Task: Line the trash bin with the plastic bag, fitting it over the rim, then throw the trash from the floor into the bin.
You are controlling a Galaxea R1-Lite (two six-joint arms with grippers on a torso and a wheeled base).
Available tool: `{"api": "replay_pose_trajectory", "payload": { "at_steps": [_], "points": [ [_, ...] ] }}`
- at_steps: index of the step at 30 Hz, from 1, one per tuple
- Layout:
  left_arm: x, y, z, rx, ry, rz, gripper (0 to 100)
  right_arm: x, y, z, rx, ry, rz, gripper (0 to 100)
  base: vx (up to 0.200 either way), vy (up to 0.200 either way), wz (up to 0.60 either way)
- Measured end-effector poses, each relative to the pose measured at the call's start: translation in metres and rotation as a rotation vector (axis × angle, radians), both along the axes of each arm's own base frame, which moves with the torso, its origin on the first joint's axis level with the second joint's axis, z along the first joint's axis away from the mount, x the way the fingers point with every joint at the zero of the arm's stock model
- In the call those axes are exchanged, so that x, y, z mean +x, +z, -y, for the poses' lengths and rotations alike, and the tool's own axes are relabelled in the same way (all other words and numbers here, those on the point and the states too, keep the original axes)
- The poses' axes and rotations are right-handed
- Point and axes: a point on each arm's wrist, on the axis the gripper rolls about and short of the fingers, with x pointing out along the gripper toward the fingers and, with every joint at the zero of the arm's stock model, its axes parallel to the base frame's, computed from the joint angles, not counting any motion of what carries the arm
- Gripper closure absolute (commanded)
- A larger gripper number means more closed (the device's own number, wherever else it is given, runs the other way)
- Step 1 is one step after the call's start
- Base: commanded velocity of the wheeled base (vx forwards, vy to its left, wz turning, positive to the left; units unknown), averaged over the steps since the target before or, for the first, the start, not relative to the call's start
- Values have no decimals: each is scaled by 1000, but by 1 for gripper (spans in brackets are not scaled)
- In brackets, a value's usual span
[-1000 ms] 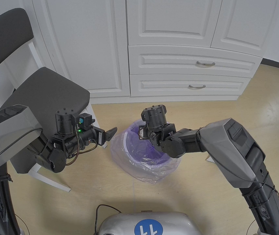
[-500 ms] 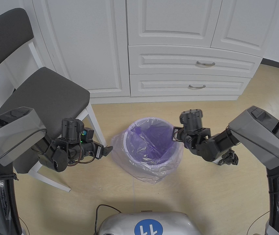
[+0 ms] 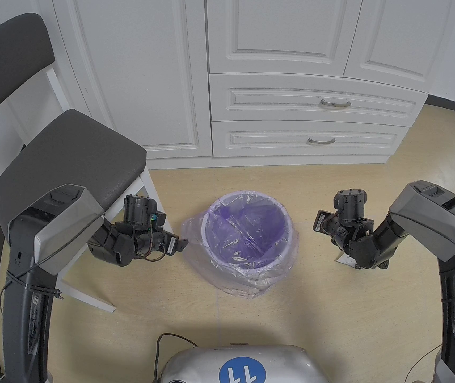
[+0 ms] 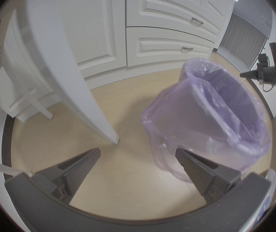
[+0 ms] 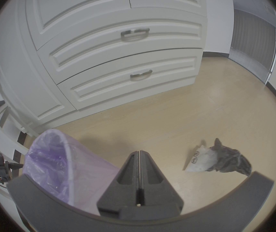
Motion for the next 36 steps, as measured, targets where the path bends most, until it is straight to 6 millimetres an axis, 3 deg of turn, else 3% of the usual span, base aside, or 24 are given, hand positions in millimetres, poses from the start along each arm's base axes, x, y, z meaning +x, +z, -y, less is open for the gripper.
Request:
{"api": "replay_pose_trajectory", "payload": {
  "at_steps": [5, 11, 18, 26, 36],
  "points": [
    [28, -2, 14, 22, 20, 15, 0, 22, -26, 7, 55, 26, -6, 100, 0, 0, 0],
    [52, -13, 32, 58, 51, 8, 0, 34, -54, 6, 109, 66, -32, 100, 0, 0, 0],
    [62, -28, 45, 43, 95, -13, 0, 37, -73, -5, 176, 118, -58, 100, 0, 0, 0],
    [42, -36, 43, 39, 117, -112, 0, 35, -88, -19, 205, 166, -222, 100, 0, 0, 0],
    [-14, -28, 27, 32, 101, -140, 0, 46, -87, -30, 216, 192, -285, 100, 0, 0, 0]
  ]
}}
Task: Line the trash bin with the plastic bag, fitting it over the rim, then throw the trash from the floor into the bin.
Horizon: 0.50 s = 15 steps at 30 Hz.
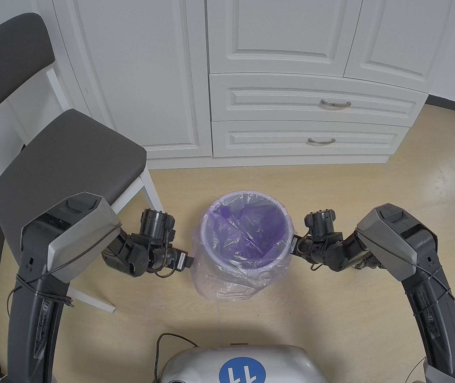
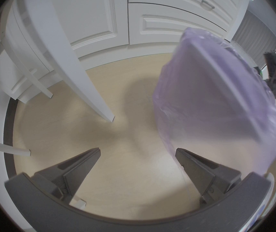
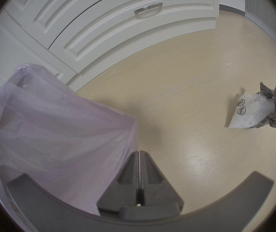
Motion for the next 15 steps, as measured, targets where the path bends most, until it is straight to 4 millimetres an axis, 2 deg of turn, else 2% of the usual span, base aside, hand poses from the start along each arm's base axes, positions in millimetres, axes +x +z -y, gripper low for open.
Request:
{"api": "replay_pose_trajectory", "payload": {
  "at_steps": [6, 11, 15],
  "points": [
    [-44, 12, -5, -4, -24, 5, 0, -2, -1, 3, 3, -3, -25, 100, 0, 0, 0],
    [-81, 36, -3, -30, -59, 65, 0, -9, 1, 10, 19, -14, -14, 100, 0, 0, 0],
    [-113, 58, -1, -62, -96, 140, 0, -13, 6, 19, 54, -25, 63, 100, 0, 0, 0]
  ]
}}
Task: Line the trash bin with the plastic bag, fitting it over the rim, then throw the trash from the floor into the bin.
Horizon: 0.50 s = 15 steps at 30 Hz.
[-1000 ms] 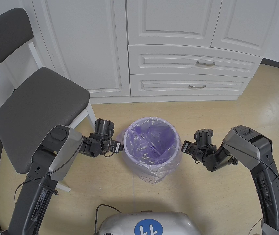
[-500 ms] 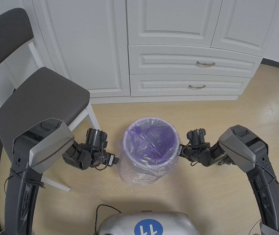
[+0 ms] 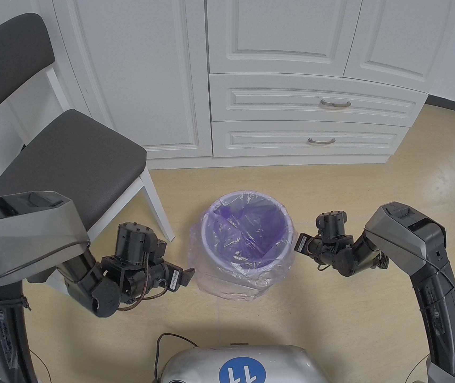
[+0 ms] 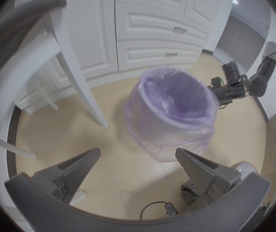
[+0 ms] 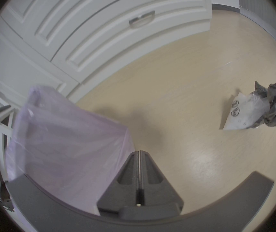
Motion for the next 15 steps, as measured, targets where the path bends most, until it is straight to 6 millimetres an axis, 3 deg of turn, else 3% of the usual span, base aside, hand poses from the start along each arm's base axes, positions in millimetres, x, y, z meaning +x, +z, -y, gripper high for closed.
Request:
{"api": "replay_pose_trajectory", "payload": {
  "at_steps": [3, 4, 9, 15],
  "points": [
    [-18, 14, 0, -33, -19, 73, 0, -4, 1, 4, 23, -12, 25, 100, 0, 0, 0],
    [-24, 18, -1, -47, -23, 103, 0, -5, 1, 5, 29, -16, 25, 0, 0, 0, 0],
    [-54, 36, -13, -128, -25, 264, 0, -8, 1, 10, 49, -37, 23, 0, 0, 0, 0],
    [-94, 47, -33, -160, -24, 291, 0, -9, 3, 16, 89, -75, 35, 0, 0, 0, 0]
  ]
}}
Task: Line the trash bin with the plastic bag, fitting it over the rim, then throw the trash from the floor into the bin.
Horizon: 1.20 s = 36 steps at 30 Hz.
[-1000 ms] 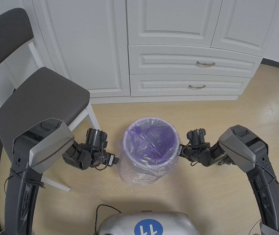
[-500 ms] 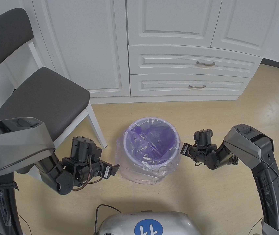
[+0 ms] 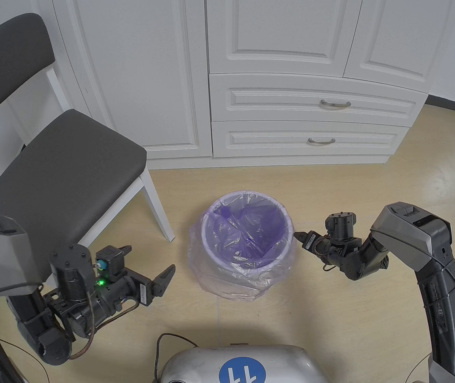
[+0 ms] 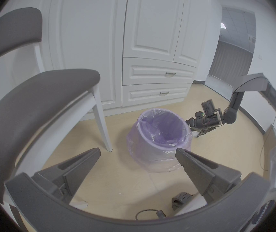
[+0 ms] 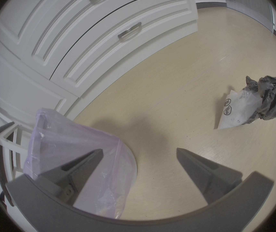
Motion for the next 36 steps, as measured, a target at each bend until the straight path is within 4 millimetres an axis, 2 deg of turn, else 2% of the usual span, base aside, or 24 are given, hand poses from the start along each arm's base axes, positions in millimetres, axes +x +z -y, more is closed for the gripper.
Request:
{"api": "replay_pose_trajectory", "payload": {
  "at_steps": [6, 10, 16, 23, 30, 36],
  "points": [
    [-34, 21, -16, -42, -4, 20, 0, -1, 2, 11, 49, -78, 4, 0, 0, 0, 0],
    [-49, 33, -22, -67, 21, 50, 0, -2, 3, 19, 53, -117, 1, 0, 0, 0, 0],
    [-62, 51, -24, -110, 51, 132, 0, -6, 1, 33, 7, -143, -50, 0, 0, 0, 0],
    [-69, 63, -28, -127, 75, 196, 0, -12, 10, 41, -80, -116, -106, 0, 0, 0, 0],
    [-73, 70, -32, -103, 87, 239, 0, -39, 28, 54, -304, 12, -154, 0, 0, 0, 0],
    [-77, 74, -34, -98, 109, 266, 0, -70, 62, 63, -453, 101, -142, 0, 0, 0, 0]
  ]
}}
